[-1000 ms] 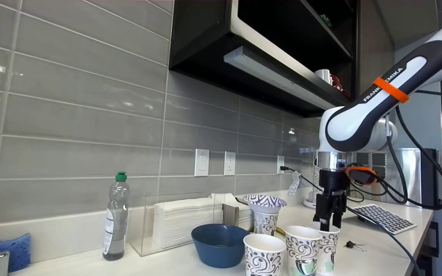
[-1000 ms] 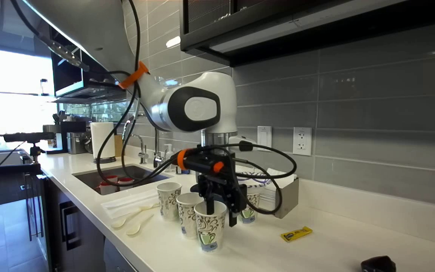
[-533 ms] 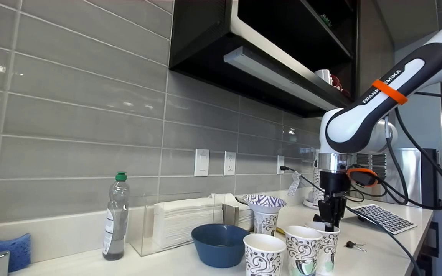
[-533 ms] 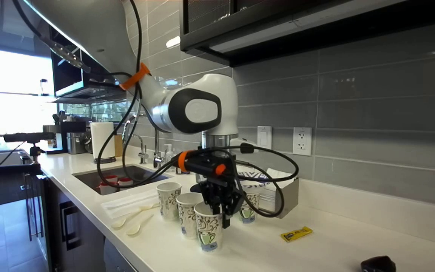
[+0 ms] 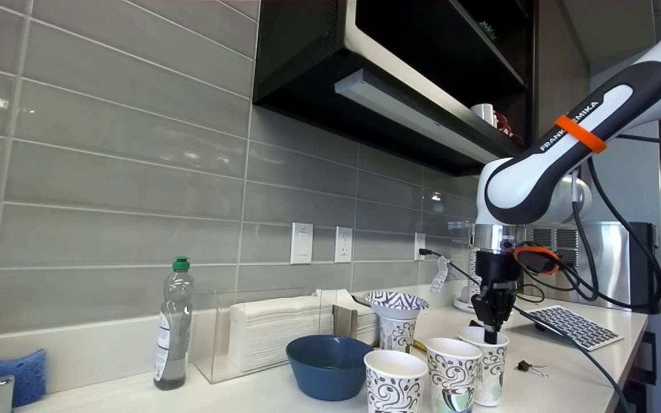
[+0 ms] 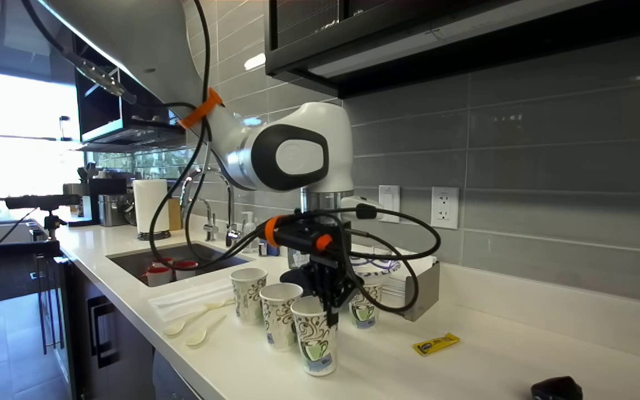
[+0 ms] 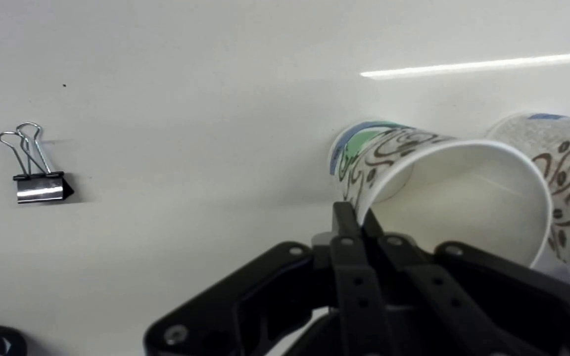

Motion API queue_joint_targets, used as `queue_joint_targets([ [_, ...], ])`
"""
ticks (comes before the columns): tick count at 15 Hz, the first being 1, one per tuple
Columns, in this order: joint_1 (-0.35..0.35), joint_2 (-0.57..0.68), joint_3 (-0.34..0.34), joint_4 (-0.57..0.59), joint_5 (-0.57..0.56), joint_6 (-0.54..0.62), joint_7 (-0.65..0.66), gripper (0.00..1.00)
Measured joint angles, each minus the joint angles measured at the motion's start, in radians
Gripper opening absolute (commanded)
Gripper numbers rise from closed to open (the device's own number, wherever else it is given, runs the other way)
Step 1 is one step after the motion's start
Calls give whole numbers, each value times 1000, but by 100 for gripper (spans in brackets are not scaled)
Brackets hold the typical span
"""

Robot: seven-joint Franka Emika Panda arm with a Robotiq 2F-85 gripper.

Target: Pick up the paper cup on the right and put it on the white plate on top of a paper cup

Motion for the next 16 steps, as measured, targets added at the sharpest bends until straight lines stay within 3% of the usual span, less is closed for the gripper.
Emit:
queue_joint_targets([
  [16,-3,-34,-1,27,-22,-7,23,1],
])
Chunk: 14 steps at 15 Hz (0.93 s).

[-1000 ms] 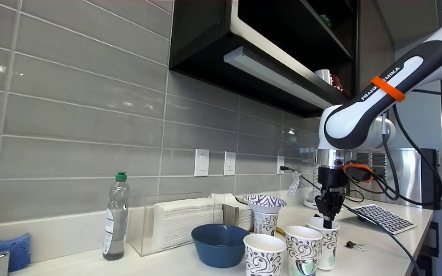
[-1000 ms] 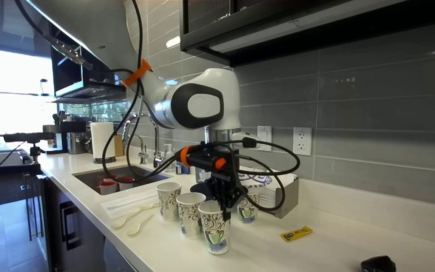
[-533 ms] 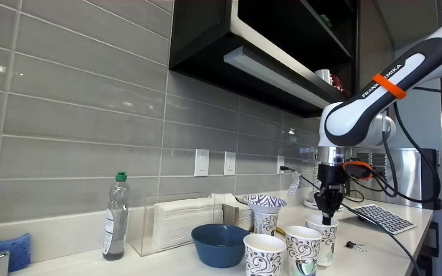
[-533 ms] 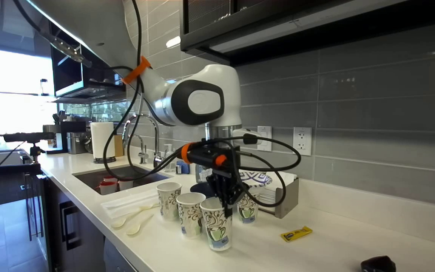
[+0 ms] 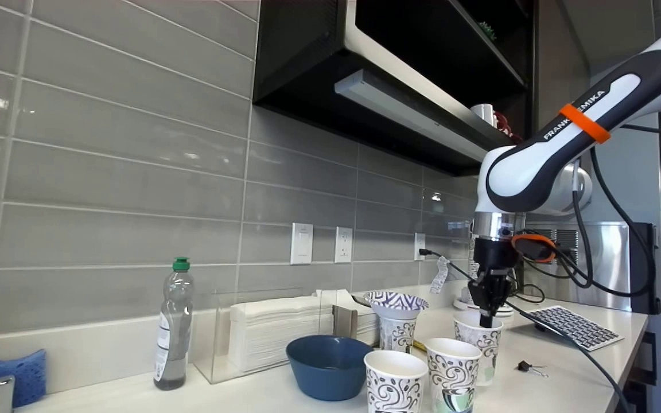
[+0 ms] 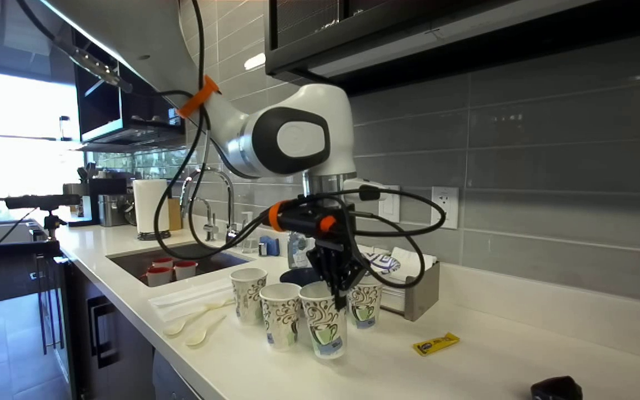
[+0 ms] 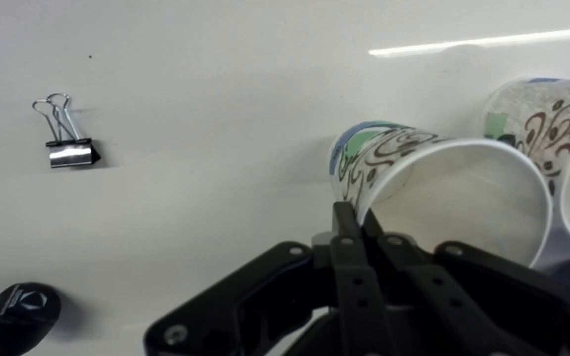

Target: Pick up the paper cup on the right and put it on the white plate on top of a paper cup

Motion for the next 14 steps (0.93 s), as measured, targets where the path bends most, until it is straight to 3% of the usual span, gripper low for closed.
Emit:
queue_joint_targets([
  [8,0,-170,21,113,-102,-162,16,1],
  [14,15,-186,95,222,-107,-235,75,1],
])
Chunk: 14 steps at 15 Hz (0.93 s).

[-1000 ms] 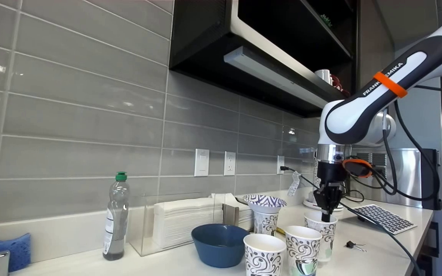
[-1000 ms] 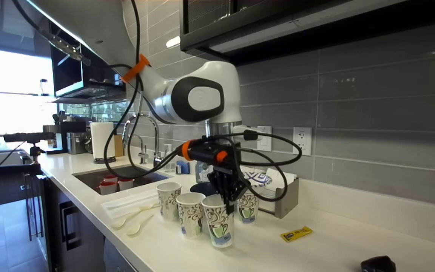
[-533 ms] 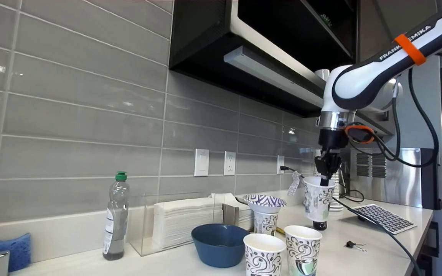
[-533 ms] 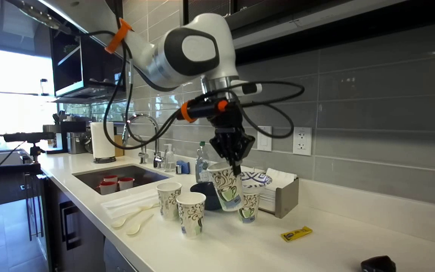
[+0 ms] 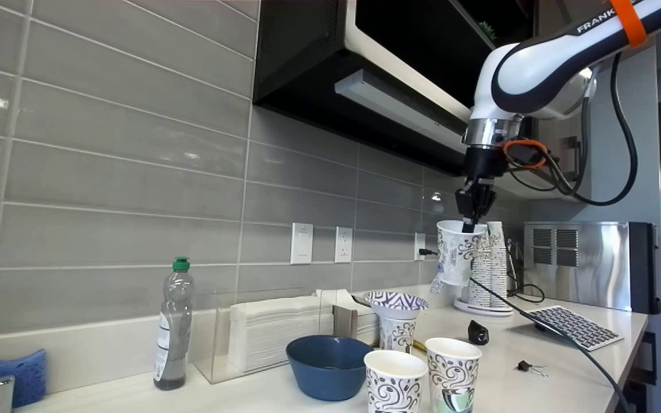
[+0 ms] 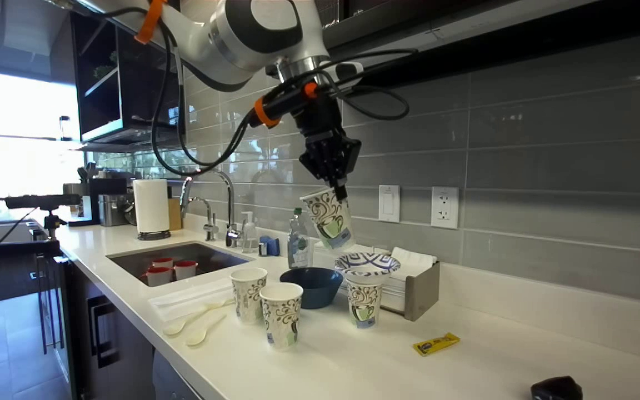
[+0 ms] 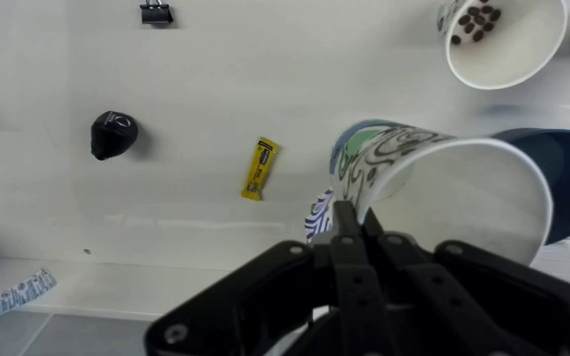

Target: Pick up the paper cup on the right and put it on the white plate on top of a paper cup

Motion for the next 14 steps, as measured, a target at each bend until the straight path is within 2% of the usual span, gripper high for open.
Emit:
queue_joint_targets([
  [6,38,118,54,113,1,-7,78,1],
  [14,43,347,33,313,1,-5,132,1],
])
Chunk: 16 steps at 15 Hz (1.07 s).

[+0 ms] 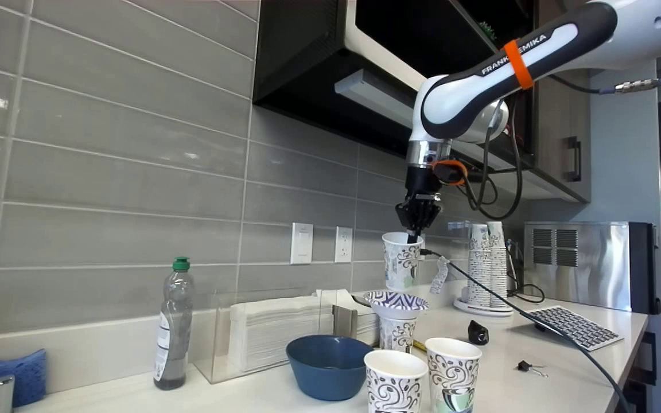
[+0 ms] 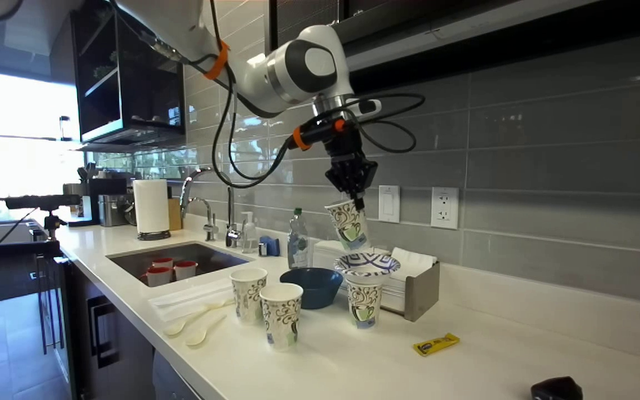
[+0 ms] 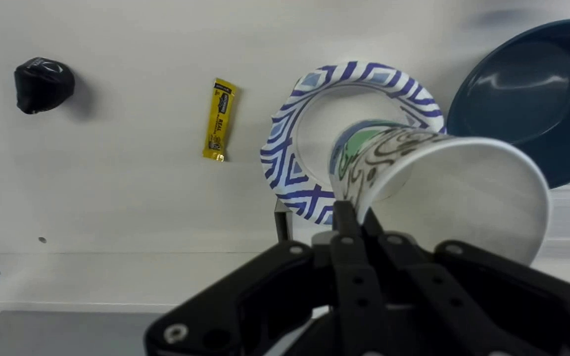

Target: Pick up the paper cup on the right and put it on the white plate on top of a paper cup

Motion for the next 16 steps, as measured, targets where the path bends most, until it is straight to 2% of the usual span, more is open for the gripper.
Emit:
queue_joint_targets([
  [7,-1,104,-35,81,22,-3,41,1],
  [16,-10,133,-57,90,92,-32,45,1],
])
